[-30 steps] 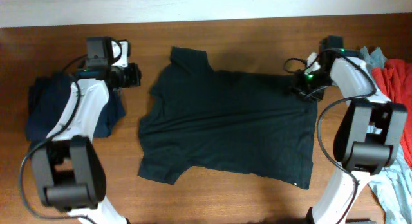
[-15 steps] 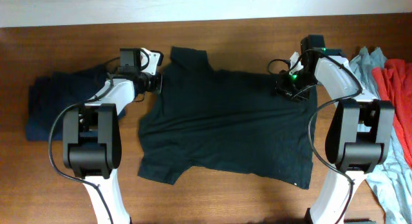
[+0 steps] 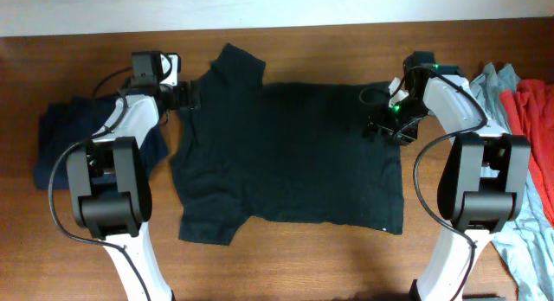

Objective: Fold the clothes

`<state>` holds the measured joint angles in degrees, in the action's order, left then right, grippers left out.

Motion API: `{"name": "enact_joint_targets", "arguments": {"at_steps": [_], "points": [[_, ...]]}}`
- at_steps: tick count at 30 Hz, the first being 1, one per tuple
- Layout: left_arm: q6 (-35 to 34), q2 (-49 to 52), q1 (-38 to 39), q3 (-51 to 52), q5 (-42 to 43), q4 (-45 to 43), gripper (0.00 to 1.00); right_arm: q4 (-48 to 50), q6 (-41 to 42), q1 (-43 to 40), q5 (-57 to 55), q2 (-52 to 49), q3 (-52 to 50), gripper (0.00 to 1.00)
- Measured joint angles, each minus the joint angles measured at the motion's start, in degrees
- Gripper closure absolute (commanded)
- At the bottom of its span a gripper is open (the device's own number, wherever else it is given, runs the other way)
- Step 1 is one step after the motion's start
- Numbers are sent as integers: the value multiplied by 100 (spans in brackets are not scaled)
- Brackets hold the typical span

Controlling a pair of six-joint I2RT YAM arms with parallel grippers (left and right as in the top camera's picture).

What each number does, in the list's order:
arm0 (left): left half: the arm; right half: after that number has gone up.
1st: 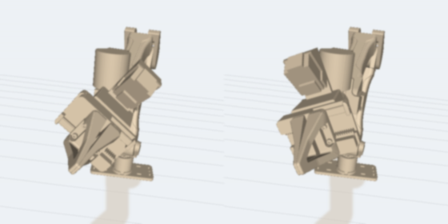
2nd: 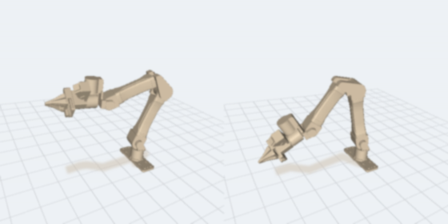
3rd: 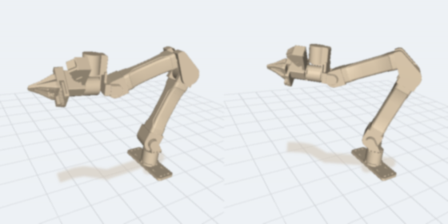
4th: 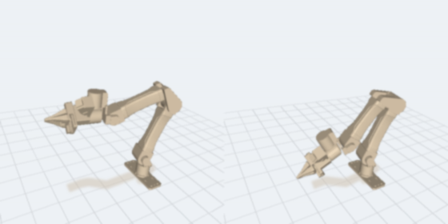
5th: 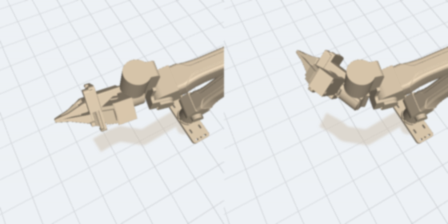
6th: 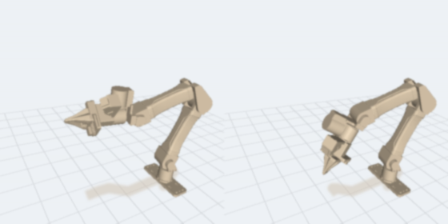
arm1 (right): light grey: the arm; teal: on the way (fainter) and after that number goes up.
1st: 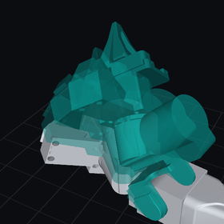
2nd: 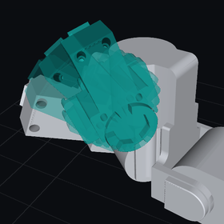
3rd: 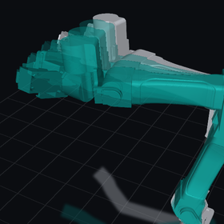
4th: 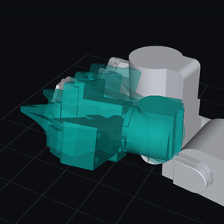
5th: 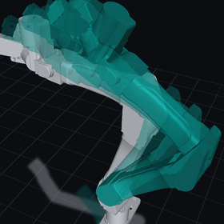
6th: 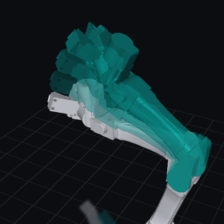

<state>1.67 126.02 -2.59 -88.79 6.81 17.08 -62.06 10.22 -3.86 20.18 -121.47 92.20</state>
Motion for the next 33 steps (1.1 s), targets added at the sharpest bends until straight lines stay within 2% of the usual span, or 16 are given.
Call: {"name": "enact_joint_targets", "arguments": {"at_steps": [2, 3, 6, 7, 9, 11, 16, 18, 20, 22, 25, 28, 31, 33], "points": [[2, -2, 22, -437, 0, 892, 1, -271, -22, 0, -129, 0, 0, 52], [2, -15, 22, -544, 0, 1117, 1, -378, -52, 0, -234, 0, 0, 65], [2, -227, 15, -949, -2, 2520, 1, -695, -74, 0, -398, 0, 0, 85], [2, -361, 15, -1001, -2, 2778, 1, -761, -28, 0, -452, 0, -7, 87], [-7, -710, 15, -1104, -2, 3407, 7, -765, 59, 0, -579, 0, -118, 89], [-116, -1062, 15, -1174, 0, 4223, 17, -645, 131, 0, -614, 2, -455, 90], [-407, -1462, 15, -1239, 26, 5724, 32, -107, 164, -17, -400, 181, -1305, 89], [-498, -1458, 15, -1217, 24, 6319, 32, 59, 153, -31, -221, 271, -1462, 89], [-540, -1458, 15, -1158, 24, 6540, 33, 149, 48, -33, 48, 282, -1532, 87], [-581, -1532, 22, -715, 37, 6524, 33, 223, -31, -33, 223, 291, -1563, 85], [-695, -1836, 59, 157, 42, 6159, 31, 343, -103, -57, 345, 345, -1613, 74], [-979, -2581, 144, 1327, 63, 5733, 21, 448, -162, -105, 372, 420, -1622, 60], [-1320, -3488, 170, 2465, 105, 5082, 18, 494, -188, -256, 323, 610, -1648, 47], [-1486, -3965, 166, 3202, 227, 4612, 18, 490, -160, -350, 313, 831, -1657, 45]]}}
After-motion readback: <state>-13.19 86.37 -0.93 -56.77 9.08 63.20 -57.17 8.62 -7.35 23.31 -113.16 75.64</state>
